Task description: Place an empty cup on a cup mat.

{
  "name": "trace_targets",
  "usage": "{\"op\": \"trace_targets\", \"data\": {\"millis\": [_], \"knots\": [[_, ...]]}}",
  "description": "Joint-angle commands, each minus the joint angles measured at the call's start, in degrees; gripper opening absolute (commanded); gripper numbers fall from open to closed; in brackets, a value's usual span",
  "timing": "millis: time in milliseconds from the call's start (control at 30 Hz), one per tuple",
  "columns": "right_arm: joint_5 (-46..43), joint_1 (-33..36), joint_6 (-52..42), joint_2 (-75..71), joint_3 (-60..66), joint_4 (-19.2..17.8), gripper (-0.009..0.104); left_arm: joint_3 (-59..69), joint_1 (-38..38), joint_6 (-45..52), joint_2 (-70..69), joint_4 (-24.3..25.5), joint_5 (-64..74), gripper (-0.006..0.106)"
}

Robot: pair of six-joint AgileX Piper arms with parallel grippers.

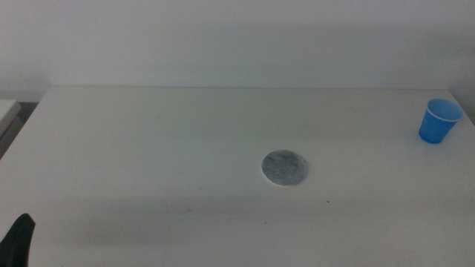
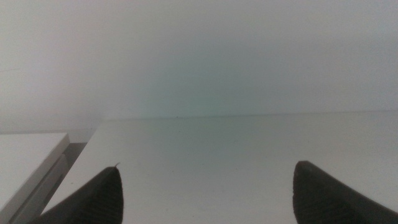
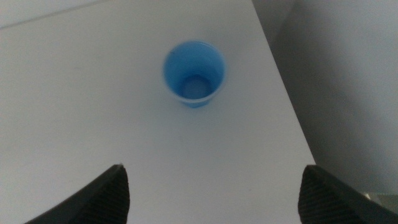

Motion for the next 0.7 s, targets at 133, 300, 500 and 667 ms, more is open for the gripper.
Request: {"op": "trace_targets", "data": {"millis": [133, 300, 500, 667], "knots": [[-3.8, -5.1, -0.4, 9.4, -3.1, 0.3, 0.079, 0.0, -0.1, -0.2, -0.2, 0.0, -0.7, 0.094], [-6.7, -6.6, -3.0, 15.5, -5.1, 3.3, 0.079, 0.0, -0.1, -0.2, -0.2, 0.0, -0.7, 0.094], [-8.7, -6.6, -3.5, 21.8, -7.8, 5.5, 0.076, 0.0, -0.1, -0.2, -0.2, 0.0, -0.7, 0.094], [-11.2, -6.6, -3.5, 25.8, -7.9, 5.4, 0.068, 0.0, -0.1, -0.2, -0.2, 0.0, -0.7, 0.094]]}}
